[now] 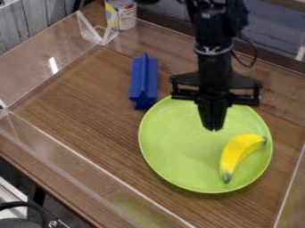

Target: Put the blue object in the green plate

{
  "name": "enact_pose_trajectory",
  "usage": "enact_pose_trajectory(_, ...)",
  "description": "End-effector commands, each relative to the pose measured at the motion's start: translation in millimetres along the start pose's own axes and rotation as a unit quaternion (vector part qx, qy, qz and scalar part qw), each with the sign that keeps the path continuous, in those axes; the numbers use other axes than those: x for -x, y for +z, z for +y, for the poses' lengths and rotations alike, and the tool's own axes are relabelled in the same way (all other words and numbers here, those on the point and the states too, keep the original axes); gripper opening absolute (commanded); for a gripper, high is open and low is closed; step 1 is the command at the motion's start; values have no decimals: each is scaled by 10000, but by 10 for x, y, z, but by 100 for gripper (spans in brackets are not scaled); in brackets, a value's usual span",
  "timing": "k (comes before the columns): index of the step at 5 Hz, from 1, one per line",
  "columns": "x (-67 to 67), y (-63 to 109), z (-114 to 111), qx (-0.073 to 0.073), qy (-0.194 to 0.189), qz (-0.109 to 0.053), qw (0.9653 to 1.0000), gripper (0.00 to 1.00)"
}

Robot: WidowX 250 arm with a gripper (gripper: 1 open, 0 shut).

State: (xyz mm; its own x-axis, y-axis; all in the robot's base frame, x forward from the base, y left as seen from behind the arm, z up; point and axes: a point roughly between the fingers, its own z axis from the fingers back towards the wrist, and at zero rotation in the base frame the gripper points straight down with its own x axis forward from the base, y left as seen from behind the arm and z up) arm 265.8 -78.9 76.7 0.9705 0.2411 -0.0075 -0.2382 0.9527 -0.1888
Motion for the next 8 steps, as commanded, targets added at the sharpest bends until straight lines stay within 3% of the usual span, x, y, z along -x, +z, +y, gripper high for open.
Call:
enact_pose_trajectory(1, 44, -15, -50, 58, -158, -194, 9997, 0)
enact_pose_trajectory(4, 129, -450, 97, -16, -200, -137, 9997, 0)
enact_pose_trajectory(5, 146, -470, 110, -32, -192, -135, 9997, 100)
enact_pose_trajectory(6, 160, -409, 98, -37, -185, -111, 9998, 100)
enact_pose_trajectory(7, 183, -343, 92, -45, -209, -73, 9997, 0)
enact_pose_trajectory(8, 202, -266, 83, -38, -239, -50, 9997, 0)
